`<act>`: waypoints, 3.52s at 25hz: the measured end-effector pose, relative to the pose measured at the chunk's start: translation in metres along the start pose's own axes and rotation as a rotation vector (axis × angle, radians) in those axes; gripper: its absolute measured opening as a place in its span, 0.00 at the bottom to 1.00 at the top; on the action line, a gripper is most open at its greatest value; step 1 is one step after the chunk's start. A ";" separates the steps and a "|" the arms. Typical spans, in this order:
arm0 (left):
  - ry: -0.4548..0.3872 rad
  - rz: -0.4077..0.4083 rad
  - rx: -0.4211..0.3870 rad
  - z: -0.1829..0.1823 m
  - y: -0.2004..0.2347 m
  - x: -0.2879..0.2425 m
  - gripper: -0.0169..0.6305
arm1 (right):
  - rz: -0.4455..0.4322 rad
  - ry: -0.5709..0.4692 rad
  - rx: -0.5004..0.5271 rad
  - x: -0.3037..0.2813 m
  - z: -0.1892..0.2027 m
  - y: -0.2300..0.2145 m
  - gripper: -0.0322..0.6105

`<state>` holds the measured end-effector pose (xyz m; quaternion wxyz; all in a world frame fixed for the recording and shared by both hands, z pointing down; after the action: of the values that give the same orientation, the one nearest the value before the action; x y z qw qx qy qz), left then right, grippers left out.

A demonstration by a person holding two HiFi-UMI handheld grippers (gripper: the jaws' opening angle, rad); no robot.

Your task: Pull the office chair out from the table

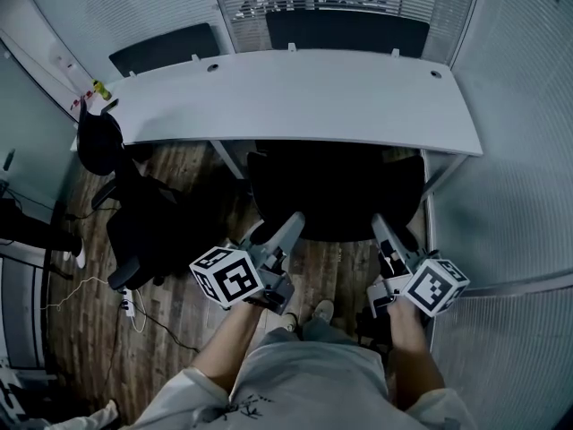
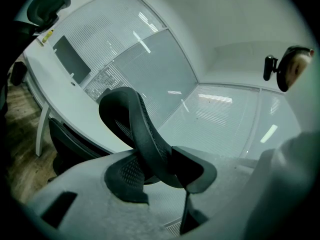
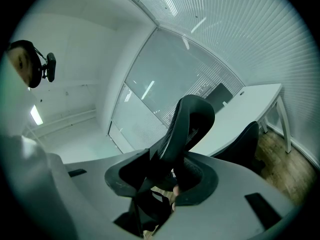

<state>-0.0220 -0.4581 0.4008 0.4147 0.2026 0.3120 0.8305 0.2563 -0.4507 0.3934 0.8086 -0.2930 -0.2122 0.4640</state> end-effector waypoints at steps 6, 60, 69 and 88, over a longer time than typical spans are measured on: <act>-0.006 -0.008 -0.002 0.001 0.000 0.006 0.26 | -0.012 -0.007 -0.004 0.002 0.005 0.003 0.28; 0.052 0.115 0.053 0.062 -0.086 0.242 0.25 | 0.058 -0.126 -0.010 0.225 0.116 0.144 0.28; 0.061 0.125 0.051 0.072 -0.095 0.265 0.25 | 0.012 -0.150 -0.014 0.245 0.127 0.158 0.28; 0.069 0.084 0.037 0.083 -0.121 0.289 0.25 | 0.021 -0.133 -0.050 0.278 0.129 0.166 0.26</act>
<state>-0.0705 -0.1382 0.4003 0.3647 0.1945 0.3328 0.8476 0.2067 -0.1055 0.3969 0.7802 -0.2840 -0.2739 0.4855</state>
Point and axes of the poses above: the fingertips, and each gripper's own axes: x backward along the fingers, y to its left, z out of its underside, the point moved 9 cm from there along x, backward along the fingers, and after that the axes turned 9 degrees about -y, right-handed, at the moved point
